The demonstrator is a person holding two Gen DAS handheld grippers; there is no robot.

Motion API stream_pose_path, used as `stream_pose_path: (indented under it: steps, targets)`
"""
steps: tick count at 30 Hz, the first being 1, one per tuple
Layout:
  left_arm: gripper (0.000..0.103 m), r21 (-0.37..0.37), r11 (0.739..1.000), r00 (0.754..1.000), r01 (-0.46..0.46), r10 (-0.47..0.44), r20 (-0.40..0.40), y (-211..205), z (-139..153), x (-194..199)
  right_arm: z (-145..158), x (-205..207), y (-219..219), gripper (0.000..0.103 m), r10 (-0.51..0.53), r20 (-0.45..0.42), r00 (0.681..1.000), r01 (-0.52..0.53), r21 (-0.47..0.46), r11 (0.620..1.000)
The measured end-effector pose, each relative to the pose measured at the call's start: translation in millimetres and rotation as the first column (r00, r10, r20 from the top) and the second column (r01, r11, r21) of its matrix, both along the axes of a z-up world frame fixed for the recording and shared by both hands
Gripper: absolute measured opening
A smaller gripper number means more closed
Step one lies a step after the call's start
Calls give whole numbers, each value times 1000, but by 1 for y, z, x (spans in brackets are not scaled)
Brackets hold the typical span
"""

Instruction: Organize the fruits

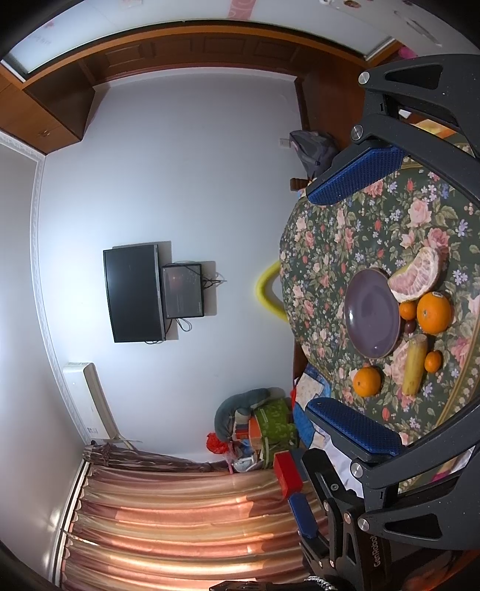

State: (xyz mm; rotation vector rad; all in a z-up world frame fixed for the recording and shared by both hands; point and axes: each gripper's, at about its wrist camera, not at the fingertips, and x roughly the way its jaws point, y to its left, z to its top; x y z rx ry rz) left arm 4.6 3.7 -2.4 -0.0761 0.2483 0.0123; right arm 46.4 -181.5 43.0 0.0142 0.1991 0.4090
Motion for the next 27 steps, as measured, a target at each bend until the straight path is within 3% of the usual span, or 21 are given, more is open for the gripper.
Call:
stream_pose_path:
  steps: [27]
  targets:
    - [103, 7, 1000, 1000, 6, -6, 3, -3, 1, 0, -2, 3, 1, 103, 5, -6, 1000, -5, 9, 1000]
